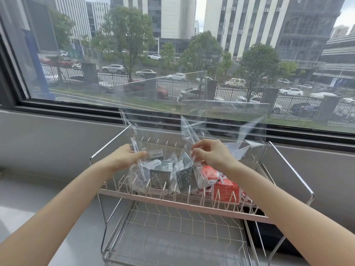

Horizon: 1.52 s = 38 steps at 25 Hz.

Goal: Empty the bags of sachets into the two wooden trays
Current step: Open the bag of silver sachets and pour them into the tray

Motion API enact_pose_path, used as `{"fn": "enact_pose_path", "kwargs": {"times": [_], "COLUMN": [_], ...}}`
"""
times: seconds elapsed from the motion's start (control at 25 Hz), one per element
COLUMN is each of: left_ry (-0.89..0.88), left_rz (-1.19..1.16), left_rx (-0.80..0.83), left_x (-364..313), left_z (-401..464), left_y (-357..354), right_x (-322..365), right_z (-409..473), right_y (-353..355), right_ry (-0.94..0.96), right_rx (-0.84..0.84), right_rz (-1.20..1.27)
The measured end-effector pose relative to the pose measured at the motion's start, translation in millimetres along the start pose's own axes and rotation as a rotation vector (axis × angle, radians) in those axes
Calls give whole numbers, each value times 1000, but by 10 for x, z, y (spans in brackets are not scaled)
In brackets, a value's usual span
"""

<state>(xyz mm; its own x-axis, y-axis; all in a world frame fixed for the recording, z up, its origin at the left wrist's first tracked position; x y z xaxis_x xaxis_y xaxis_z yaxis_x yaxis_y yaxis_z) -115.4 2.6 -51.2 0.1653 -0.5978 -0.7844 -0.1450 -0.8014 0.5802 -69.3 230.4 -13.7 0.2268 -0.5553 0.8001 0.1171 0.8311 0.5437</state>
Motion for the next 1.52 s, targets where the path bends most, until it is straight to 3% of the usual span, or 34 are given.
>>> {"fn": "enact_pose_path", "kwargs": {"times": [0.24, 0.48, 0.84, 1.08, 1.52], "left_ry": [-100, -311, -457, -267, -16], "left_rz": [-269, -320, -665, -739, -767], "left_rx": [-126, -250, -83, 86, 208], "left_x": [-223, -685, -1001, -360, 864], "left_z": [-175, -607, -1559, -2147, -2565], "left_y": [228, 527, 506, -218, -1437], "right_x": [160, 550, 1122, 713, -867], "right_z": [-105, -302, -1134, -2118, -3393], "right_y": [186, 607, 1187, 1054, 360], "right_ry": [7, 68, 148, 83, -309], "right_rx": [-102, -217, -247, -267, -233], "right_rz": [204, 258, 218, 279, 319]}}
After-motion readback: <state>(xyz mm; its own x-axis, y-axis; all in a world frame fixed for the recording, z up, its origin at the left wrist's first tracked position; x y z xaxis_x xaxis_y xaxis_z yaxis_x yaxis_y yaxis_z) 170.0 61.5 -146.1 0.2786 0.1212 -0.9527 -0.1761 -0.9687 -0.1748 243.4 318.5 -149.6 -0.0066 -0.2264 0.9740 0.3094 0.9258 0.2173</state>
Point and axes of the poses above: each hand's wrist, its own z-axis towards the middle knuckle, its own y-axis out of the back of the hand, x = y × z, the point moved 9 cm from there along z, towards the middle knuckle, and after that the axes turned 9 degrees about y, right-handed, at the moved point
